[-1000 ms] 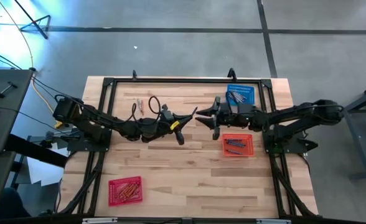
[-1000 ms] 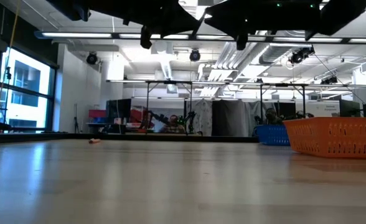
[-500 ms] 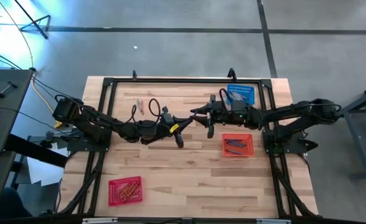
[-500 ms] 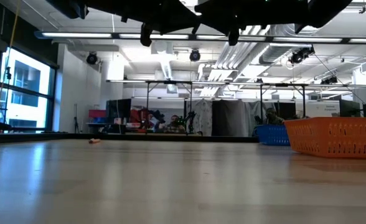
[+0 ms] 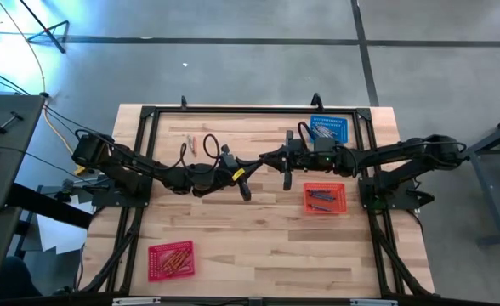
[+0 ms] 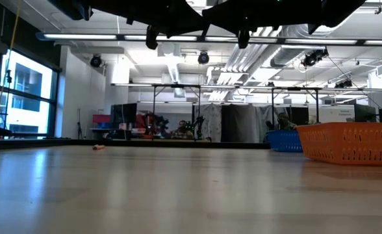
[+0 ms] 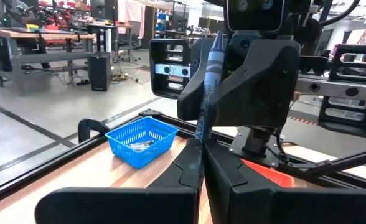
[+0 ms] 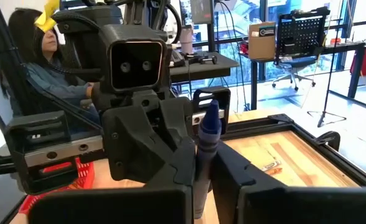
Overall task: Sort crayons
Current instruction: Put the blue crayon into the orange bin
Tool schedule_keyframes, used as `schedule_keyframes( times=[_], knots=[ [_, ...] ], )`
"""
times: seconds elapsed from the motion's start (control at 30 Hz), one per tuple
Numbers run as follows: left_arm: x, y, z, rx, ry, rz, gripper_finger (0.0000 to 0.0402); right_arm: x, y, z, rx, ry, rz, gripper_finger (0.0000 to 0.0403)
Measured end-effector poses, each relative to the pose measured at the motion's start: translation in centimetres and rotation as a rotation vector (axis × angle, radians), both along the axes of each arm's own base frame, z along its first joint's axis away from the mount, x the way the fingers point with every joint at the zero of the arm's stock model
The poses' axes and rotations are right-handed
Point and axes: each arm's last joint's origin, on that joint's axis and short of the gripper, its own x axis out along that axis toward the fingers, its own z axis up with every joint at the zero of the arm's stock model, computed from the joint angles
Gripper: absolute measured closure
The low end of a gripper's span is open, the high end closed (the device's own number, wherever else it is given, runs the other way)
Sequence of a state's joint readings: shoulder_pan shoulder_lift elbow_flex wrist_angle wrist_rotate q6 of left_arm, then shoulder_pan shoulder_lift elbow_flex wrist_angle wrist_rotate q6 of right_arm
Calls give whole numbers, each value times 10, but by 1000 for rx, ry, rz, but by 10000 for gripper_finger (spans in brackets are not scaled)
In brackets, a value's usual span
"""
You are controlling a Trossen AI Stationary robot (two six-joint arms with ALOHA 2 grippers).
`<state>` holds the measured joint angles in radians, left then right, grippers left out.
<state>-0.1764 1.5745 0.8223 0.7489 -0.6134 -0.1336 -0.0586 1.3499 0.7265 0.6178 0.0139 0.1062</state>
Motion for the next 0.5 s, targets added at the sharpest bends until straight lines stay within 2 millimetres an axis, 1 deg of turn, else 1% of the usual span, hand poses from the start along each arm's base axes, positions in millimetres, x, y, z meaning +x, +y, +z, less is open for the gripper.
schedule_keyframes(
  times=[0.1, 0.2, 0.4, 0.5],
  knots=[
    [0, 0, 0, 0, 0, 2, 397, 0, 0, 0, 3, 1, -1, 394],
    [0, 0, 0, 0, 0, 2, 379, 0, -1, -1, 1, 11, -5, 396],
    [0, -1, 1, 43, 16, -7, 314, -2, -13, -7, 3, 71, -70, 398],
    [0, -1, -1, 64, 46, -3, 284, -9, -22, -8, 24, 148, -132, 399]
  ],
)
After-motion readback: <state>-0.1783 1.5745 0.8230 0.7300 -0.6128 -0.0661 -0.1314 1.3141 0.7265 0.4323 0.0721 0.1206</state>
